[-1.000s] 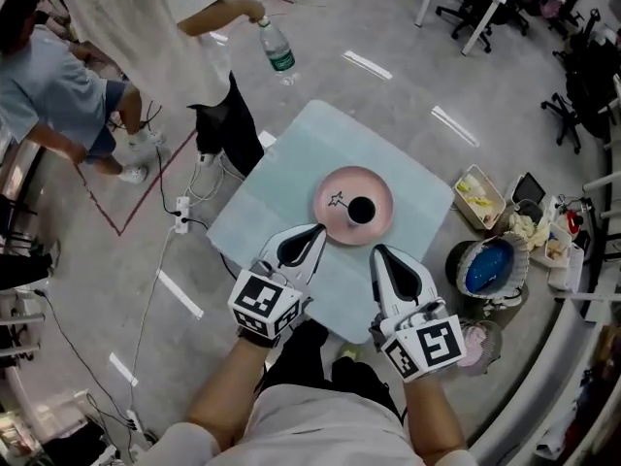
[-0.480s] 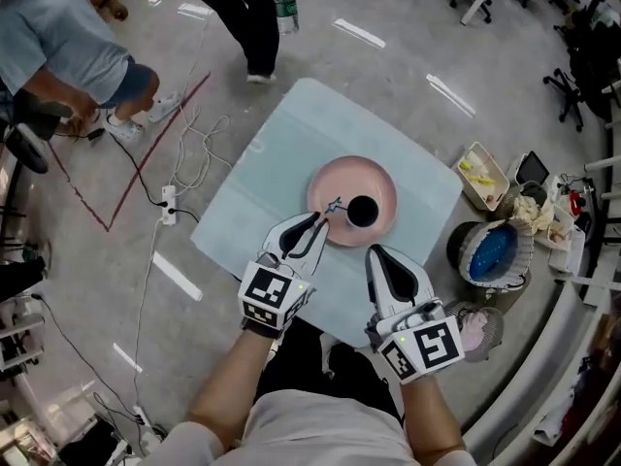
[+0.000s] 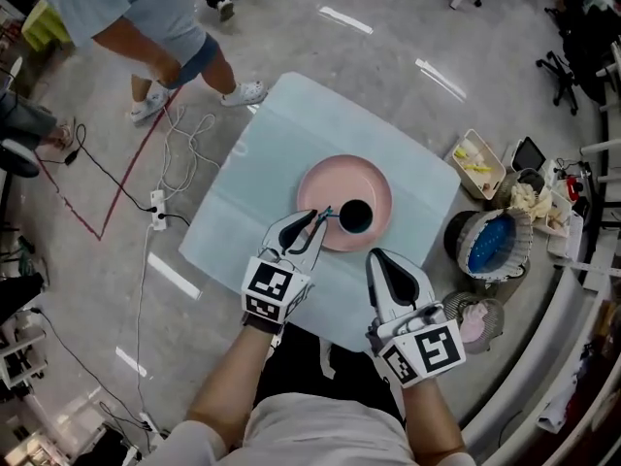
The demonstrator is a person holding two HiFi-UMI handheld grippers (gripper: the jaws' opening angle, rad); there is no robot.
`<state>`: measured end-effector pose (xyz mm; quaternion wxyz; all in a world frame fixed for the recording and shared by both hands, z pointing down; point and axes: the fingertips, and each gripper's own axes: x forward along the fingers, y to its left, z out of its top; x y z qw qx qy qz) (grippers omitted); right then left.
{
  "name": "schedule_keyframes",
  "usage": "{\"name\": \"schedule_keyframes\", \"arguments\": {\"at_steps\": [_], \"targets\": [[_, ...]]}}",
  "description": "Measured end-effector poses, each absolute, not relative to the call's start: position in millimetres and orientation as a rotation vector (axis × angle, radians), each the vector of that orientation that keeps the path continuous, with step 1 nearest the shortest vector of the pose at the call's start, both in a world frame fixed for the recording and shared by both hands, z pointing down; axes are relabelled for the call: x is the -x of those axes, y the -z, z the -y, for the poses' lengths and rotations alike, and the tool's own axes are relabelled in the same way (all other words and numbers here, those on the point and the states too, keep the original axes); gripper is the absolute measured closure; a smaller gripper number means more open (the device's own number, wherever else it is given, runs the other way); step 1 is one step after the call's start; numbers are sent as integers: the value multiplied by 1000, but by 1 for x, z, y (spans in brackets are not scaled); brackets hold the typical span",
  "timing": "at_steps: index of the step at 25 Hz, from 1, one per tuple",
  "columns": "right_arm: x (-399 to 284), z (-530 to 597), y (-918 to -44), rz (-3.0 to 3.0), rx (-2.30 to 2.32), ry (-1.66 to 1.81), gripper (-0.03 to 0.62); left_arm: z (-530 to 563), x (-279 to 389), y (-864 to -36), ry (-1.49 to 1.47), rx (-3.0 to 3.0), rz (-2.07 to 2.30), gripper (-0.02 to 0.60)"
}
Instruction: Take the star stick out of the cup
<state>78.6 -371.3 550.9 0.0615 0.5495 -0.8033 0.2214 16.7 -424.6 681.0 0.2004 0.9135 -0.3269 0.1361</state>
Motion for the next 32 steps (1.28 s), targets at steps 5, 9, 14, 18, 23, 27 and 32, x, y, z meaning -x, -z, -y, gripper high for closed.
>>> {"name": "schedule_keyframes", "arguments": {"at_steps": [5,9,14,18,23,27,32], "targets": [[-85,372,-558,2396,-1680,-682,588,426,-28,-690,-401,-2564,857,557],[-92,372,-558,2374,-1694,-685,588,430,-30,-692,-404,-2555,869,558],[-93,369,-552,2364,-1708,-678,588,432,-27,-685,-384,-2557,872,561],[-100,363,-543,2369,-1719,-675,588,427,-32,-673,-389,-2569,877,561],[-108,353,-526,2392,-1727,-661,588,420,-33,-653,-392,-2571,905,561],[-112,346,-512,2424,-1724,-641,588,415,-30,-631,-373,-2583,944,561],[-117,337,-488,2480,-1709,-593,588,405,-24,-597,-346,-2591,1007,561]]}}
